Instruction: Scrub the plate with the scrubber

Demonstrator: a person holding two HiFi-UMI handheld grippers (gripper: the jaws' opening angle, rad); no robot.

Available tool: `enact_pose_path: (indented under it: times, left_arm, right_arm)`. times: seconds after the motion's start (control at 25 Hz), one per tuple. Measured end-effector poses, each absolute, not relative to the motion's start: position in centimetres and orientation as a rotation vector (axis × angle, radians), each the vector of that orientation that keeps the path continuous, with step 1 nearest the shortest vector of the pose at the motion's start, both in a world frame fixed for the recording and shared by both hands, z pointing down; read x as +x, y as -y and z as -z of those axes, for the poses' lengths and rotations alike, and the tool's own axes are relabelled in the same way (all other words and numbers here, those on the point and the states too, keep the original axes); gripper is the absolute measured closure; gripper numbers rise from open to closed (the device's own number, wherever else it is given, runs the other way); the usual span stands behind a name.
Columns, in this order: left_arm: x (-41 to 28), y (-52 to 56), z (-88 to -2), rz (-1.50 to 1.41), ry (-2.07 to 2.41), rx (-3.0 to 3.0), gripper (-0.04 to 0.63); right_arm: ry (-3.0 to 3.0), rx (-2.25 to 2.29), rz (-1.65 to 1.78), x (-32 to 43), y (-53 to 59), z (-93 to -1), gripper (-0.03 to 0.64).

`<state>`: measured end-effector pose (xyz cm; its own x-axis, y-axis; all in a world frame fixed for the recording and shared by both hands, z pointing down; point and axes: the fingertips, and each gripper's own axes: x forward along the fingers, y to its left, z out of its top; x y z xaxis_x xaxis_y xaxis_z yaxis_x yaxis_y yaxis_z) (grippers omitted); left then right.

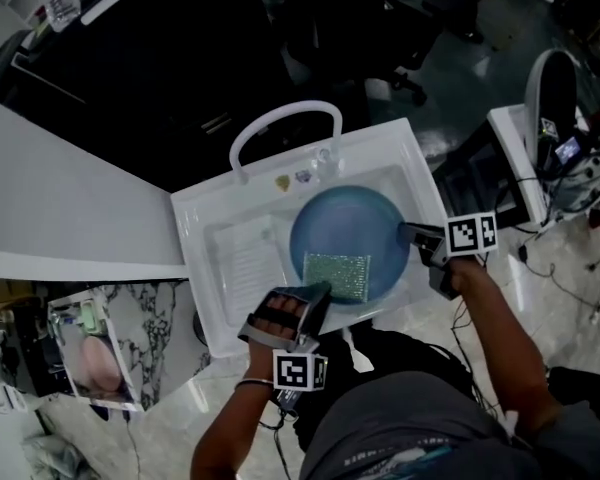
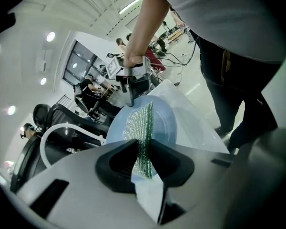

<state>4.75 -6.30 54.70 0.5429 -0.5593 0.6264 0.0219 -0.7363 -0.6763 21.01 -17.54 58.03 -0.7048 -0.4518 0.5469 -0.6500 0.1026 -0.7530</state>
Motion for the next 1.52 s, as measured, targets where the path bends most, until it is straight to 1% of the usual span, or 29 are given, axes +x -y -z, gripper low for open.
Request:
enact_pose_path:
  times: [0.24, 0.52, 0.8, 1.12, 1.52]
  left_arm:
    - [0.7, 7.5, -51.8, 1.162, -0.615, -2.126, 0.511]
    - [-6.7, 11.7, -52.2, 1.267, -0.854, -2.137, 0.509]
    - [-12.8, 18.6, -53.5, 1.323, -1.031, -2.108, 0.509]
    - [-15.2, 23.9, -57.4, 1.432, -0.963, -2.077, 0.509]
    - [-16.8, 27.5, -62.6, 1.526, -0.88, -2.088, 0.509]
  right_arm:
    - [2.128, 1.14, -1.633, 21.0, 17.0, -58.7, 0.555]
    - [2.092, 1.158, -1.666, 20.6, 16.1, -58.7, 0.555]
    - [2.074, 1.133, -1.681, 19.7, 15.0, -58.8, 0.555]
    - [2.068, 1.114, -1.708, 18.9, 14.8, -58.9, 0.555]
    - [2.0, 1.141, -1.734, 19.0, 14.7, -60.0, 0.555]
